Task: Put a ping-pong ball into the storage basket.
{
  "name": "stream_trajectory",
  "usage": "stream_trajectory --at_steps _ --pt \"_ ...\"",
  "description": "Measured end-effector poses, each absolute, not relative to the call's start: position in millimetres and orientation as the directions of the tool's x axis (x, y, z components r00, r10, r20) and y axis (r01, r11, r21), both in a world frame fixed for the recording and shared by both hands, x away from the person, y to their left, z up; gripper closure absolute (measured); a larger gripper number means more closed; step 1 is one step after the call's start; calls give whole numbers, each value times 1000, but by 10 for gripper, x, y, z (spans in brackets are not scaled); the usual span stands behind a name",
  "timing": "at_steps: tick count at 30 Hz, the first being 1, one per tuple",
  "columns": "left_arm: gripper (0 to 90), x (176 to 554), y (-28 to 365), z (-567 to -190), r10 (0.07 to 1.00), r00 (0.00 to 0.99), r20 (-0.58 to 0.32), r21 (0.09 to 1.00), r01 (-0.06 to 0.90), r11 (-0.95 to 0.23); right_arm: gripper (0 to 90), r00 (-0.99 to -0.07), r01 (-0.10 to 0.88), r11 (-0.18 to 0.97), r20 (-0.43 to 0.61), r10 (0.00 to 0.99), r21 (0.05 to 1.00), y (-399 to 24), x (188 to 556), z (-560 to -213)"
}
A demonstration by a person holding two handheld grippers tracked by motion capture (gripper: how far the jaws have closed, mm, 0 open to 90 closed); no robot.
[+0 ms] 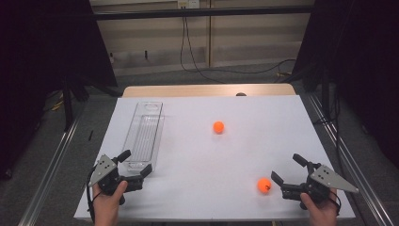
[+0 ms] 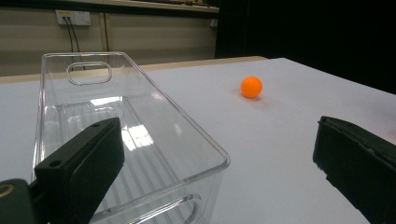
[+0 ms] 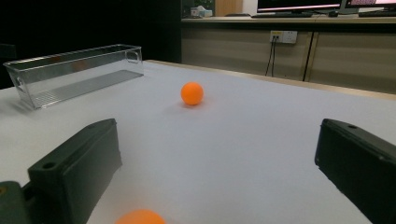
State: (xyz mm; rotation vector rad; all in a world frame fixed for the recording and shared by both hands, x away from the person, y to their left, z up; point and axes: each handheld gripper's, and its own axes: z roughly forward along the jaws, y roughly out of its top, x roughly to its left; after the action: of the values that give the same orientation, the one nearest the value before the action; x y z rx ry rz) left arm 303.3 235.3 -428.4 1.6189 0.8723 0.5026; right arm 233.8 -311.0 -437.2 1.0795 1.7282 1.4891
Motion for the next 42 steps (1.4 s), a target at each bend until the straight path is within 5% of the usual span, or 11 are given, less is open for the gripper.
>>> stream_trajectory --at_steps 42 --pt "16 3076 1918 -4168 689 705 -168 959 280 -52 1 -507 185 43 58 860 982 -3096 2348 -4364"
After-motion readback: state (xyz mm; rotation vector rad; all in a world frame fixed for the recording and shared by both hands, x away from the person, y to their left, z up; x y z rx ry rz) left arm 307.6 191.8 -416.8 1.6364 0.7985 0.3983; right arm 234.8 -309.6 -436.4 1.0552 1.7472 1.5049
